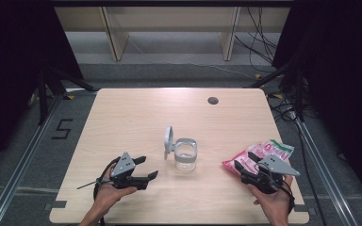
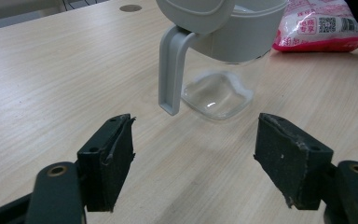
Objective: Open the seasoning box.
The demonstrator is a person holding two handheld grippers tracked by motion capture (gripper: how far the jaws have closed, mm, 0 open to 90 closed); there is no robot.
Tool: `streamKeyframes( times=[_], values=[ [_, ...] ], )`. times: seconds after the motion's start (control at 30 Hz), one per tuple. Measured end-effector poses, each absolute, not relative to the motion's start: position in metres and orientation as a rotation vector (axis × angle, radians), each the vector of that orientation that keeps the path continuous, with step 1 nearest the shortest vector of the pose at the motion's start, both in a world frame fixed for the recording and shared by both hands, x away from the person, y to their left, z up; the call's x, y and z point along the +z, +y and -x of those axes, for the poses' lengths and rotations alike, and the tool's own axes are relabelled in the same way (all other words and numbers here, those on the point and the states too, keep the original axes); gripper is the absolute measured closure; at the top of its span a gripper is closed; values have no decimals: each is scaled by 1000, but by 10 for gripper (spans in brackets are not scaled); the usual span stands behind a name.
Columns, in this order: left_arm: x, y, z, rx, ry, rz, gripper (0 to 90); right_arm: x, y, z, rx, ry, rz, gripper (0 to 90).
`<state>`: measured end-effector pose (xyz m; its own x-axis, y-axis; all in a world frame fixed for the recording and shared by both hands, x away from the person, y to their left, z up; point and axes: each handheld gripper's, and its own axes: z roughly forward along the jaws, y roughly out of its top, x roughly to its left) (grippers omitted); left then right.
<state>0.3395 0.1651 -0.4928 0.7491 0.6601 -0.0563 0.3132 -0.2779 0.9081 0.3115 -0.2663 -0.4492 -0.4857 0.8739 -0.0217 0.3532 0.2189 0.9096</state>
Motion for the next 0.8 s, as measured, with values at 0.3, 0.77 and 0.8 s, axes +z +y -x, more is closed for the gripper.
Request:
streamKeyframes(
  times=[0.3, 0.77, 0.8],
  values=[
    [-493, 165, -340, 403, 747, -1880, 273, -452, -289, -297, 1173, 1872, -1233, 386],
    [-493, 164, -339, 402, 746, -1884, 274, -463, -327, -291, 1078, 1782, -1380, 345],
    [-493, 163, -339, 404, 753, -1884, 273, -466, -331, -292, 1102, 1758, -1415, 340]
  ],
)
